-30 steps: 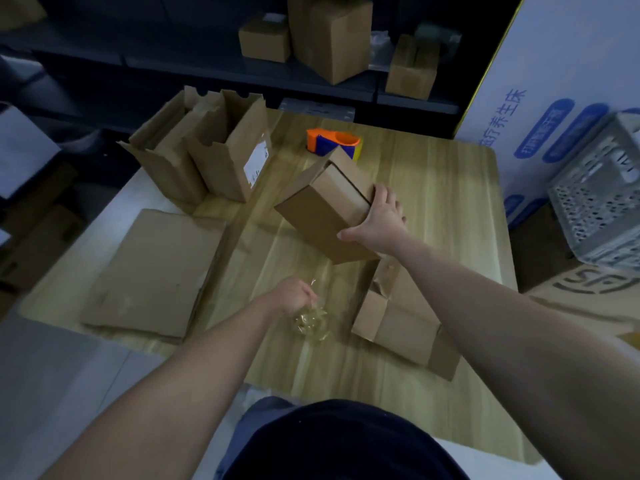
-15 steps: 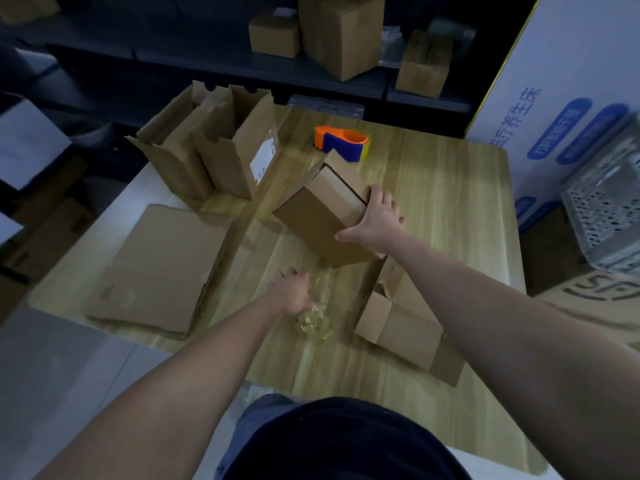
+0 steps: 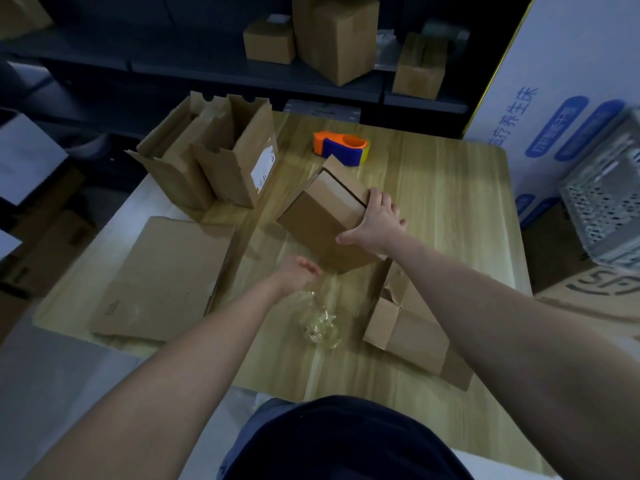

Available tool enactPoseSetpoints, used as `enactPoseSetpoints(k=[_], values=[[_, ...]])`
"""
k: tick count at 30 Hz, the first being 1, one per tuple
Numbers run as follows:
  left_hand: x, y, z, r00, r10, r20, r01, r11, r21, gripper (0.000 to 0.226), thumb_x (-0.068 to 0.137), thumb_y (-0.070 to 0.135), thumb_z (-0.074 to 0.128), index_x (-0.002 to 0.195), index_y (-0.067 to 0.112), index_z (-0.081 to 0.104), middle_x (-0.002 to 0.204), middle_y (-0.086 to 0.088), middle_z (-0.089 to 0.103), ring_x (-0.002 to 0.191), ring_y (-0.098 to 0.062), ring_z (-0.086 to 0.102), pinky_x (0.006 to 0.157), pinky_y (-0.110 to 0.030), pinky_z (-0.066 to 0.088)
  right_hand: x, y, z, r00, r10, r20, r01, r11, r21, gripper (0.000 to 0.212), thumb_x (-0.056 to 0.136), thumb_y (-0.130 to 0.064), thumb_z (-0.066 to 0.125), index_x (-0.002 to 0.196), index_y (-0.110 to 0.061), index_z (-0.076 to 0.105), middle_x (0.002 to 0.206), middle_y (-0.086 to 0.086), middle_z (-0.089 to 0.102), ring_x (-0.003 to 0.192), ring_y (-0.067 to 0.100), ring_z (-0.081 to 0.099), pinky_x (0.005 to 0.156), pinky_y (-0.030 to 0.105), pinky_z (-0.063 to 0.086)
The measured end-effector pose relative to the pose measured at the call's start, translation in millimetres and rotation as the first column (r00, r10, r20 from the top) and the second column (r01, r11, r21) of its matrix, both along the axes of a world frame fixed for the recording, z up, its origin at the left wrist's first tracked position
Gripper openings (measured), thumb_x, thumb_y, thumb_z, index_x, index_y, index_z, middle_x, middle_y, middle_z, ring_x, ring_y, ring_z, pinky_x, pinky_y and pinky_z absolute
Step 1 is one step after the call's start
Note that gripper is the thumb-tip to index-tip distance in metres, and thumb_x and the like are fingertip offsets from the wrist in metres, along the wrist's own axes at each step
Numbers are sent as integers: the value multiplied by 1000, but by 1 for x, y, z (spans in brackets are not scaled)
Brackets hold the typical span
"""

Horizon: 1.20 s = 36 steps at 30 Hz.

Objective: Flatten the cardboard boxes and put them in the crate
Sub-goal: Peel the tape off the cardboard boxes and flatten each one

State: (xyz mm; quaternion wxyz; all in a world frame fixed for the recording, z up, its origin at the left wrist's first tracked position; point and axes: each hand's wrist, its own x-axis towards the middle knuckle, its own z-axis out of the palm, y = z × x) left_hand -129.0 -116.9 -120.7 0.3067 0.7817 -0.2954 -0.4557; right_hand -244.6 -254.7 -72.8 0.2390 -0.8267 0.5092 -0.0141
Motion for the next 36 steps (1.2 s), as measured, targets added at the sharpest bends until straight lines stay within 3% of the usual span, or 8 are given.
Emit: enactPoseSetpoints(k=[5, 10, 15, 21, 25, 30, 33, 36], values=[[25, -24, 39, 897, 439, 46, -388, 835, -391, 17, 90, 31, 58, 94, 15, 52, 94, -5, 57, 86, -19, 56, 77, -33, 47, 13, 2, 2, 995, -101, -11, 98, 982, -160, 116, 60, -54, 79, 146, -18, 11, 146, 8, 26, 134, 34, 27, 108, 62, 23], [44, -47, 55, 953, 298, 53, -235, 838, -493, 77, 83, 46, 65, 144, 17, 28, 146, -1, 28, 129, -9, 32, 101, -24, 30, 28, -2, 9, 998, 32, -46, -35, 998, -45, 117, 63, -59, 76, 149, -24, 6, 152, 5, 18, 139, 33, 18, 110, 58, 23], [65, -52, 44, 903, 429, 10, -391, 832, -394, 57, 83, 30, 69, 131, 13, 44, 132, -2, 42, 112, -12, 44, 92, -25, 38, 31, -16, 15, 964, -9, 264, -25, 992, 124, 72, 85, -52, 60, 142, -15, 38, 142, 9, 42, 128, 27, 42, 102, 38, 40], [78, -59, 49, 878, 452, -157, -478, 815, -329, 14, 75, 9, 58, 80, 19, 49, 97, -5, 52, 80, -16, 48, 60, -25, 35, 38, -18, 13, 977, -84, 196, 62, 992, 114, 61, 88, -54, 56, 130, -9, 51, 121, 10, 56, 111, 28, 53, 85, 33, 46], [92, -56, 46, 829, 463, -312, -547, 788, -284, 11, 77, 4, 47, 71, 13, 49, 74, -4, 49, 80, -22, 48, 71, -33, 44, 44, -31, 26, 975, -114, 189, 92, 988, 121, 44, 94, -53, 42, 74, -15, 54, 72, 1, 53, 78, 23, 54, 65, 30, 39], [102, -59, 45, 831, 393, -393, -503, 832, -233, 34, 83, 45, 64, 97, 15, 56, 98, -1, 60, 98, -20, 57, 86, -40, 50, 47, -30, 26, 922, -288, 260, 253, 954, 160, 60, 89, -61, 46, 114, -8, 55, 100, 12, 62, 86, 24, 60, 58, 28, 45], [101, -63, 43, 892, 339, -299, -425, 856, -294, 32, 84, 40, 67, 104, 16, 59, 117, -3, 60, 112, -24, 55, 98, -44, 45, 49, -23, 22, 870, -374, 321, 312, 922, 227, 94, 73, -57, 71, 144, -16, 23, 140, 17, 43, 118, 32, 53, 81, 39, 52], [97, -65, 42, 898, 302, -320, -405, 852, -331, 53, 86, 27, 65, 135, 27, 45, 139, 2, 44, 125, -19, 43, 103, -40, 37, 56, -23, 20, 863, -408, 297, 342, 906, 250, 111, 63, -42, 85, 145, -20, 14, 146, 17, 36, 125, 34, 48, 89, 41, 49]])
